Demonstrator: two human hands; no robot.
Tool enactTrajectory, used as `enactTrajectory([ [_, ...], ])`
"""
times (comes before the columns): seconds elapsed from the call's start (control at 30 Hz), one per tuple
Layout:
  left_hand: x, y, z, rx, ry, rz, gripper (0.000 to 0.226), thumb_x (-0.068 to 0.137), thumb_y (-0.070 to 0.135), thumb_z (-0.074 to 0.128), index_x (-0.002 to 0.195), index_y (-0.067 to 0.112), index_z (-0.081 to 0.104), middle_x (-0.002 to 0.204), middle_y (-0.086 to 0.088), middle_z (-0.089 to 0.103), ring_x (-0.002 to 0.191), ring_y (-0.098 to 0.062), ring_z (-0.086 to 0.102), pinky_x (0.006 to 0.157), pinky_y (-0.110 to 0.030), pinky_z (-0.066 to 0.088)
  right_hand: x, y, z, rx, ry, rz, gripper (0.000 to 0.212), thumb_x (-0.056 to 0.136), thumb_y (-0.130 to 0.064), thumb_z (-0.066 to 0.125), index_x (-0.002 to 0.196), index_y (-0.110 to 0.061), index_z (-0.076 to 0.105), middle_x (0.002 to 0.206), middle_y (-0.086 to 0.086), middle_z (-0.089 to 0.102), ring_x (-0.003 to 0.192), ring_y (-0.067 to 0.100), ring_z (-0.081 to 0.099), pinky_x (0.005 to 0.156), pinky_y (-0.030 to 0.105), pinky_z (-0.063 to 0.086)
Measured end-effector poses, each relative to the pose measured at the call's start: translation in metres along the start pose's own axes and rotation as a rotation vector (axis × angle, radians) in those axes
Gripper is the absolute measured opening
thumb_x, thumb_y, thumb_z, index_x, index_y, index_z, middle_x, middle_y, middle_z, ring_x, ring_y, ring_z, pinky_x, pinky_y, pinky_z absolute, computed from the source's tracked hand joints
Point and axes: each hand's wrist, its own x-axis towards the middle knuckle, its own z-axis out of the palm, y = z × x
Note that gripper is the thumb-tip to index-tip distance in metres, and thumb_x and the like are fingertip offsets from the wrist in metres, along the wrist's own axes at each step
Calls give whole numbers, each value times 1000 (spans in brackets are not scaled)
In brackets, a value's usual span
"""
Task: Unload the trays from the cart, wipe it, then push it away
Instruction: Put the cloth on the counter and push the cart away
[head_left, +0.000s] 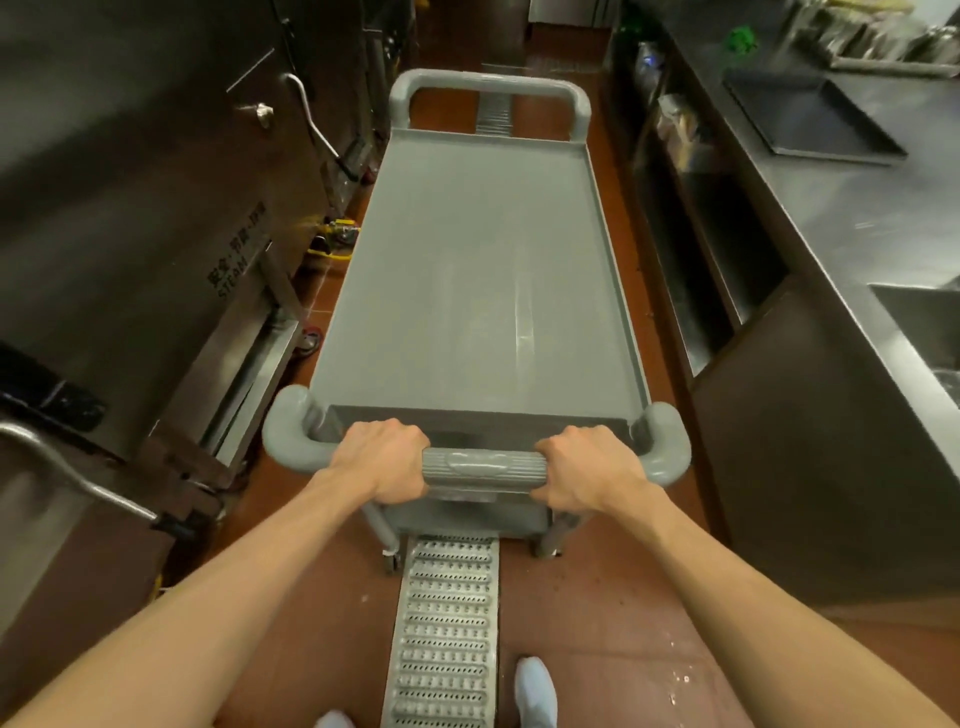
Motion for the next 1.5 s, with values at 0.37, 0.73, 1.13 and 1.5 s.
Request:
enactTrajectory([
  [0.37, -43, -152, 16, 14, -16, 40, 18, 73, 40, 60, 87, 29, 61, 79, 6, 62, 71, -20, 56, 64, -30, 41, 58, -142, -22, 39, 1, 34, 28, 79, -52, 57, 78, -24, 51, 83, 5, 70, 66, 27, 55, 63, 32, 41],
  [0.73, -75, -256, 17, 8, -22, -19, 17, 73, 46, 59, 83, 32, 57, 75, 11, 60, 69, -12, 54, 63, -29, 38, 117, -234, -44, 46, 17, -24, 24, 80, -47, 59, 84, -23, 59, 89, 7, 72, 81, 31, 68, 68, 36, 45],
  [1.13, -67, -319, 21, -27, -15, 99, 27, 76, 48, 61, 93, 26, 62, 85, 3, 66, 78, -20, 62, 71, -34, 51, 156, -275, -51, -37, 21, 84, 34, 78, -58, 56, 81, -24, 56, 87, 1, 71, 81, 27, 66, 71, 36, 48],
  [1.5, -57, -326, 23, -31, -60, 112, 60, 68, 77, 62, 91, 22, 60, 84, 3, 63, 75, -20, 54, 64, -34, 39, 161, -291, -46, 0, 135, 111, 34, 78, -56, 61, 91, -25, 57, 94, 2, 74, 88, 30, 70, 71, 36, 50],
])
